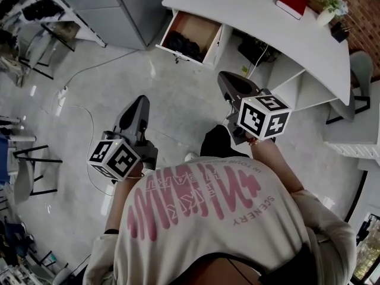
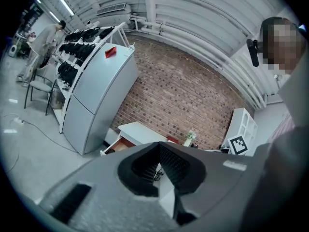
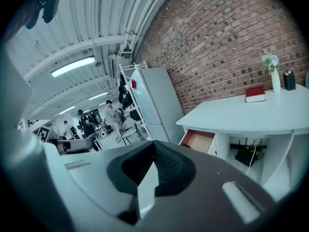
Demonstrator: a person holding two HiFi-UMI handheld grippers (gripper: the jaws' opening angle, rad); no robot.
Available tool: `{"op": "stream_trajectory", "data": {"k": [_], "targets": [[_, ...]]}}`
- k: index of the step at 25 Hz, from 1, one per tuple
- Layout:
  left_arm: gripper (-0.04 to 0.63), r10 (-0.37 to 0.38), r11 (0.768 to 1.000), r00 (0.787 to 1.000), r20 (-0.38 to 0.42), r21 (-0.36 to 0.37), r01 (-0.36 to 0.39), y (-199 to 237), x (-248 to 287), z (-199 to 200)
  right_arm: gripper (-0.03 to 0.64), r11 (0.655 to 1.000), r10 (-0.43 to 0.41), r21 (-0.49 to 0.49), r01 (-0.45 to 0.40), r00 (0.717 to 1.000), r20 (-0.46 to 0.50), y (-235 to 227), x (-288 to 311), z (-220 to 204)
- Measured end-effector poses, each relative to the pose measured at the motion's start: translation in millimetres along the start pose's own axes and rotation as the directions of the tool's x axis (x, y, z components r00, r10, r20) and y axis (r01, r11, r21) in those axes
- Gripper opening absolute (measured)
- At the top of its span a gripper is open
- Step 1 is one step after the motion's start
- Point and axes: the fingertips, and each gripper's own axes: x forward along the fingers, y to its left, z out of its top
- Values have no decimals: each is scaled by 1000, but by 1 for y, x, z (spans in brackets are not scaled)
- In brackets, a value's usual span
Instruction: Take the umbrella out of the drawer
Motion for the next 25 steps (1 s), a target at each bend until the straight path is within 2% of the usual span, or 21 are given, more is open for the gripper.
{"op": "stream_trajectory", "data": {"k": [8,14,19,25], "targets": [[3,92,996,994,51,-10,-92,28,27,19,11,991,117,-55,-121,991,-71,-9,79,26],[3,195,980,976,94,-63,-189,54,52,35,11,971,202,-110,-214,974,-104,-17,128,62],[3,249,967,962,111,-83,-240,72,79,43,11,959,233,-132,-250,964,-126,-39,160,79],[3,280,958,951,129,-105,-268,81,120,44,11,951,262,-125,-284,951,-164,-73,185,88]]}}
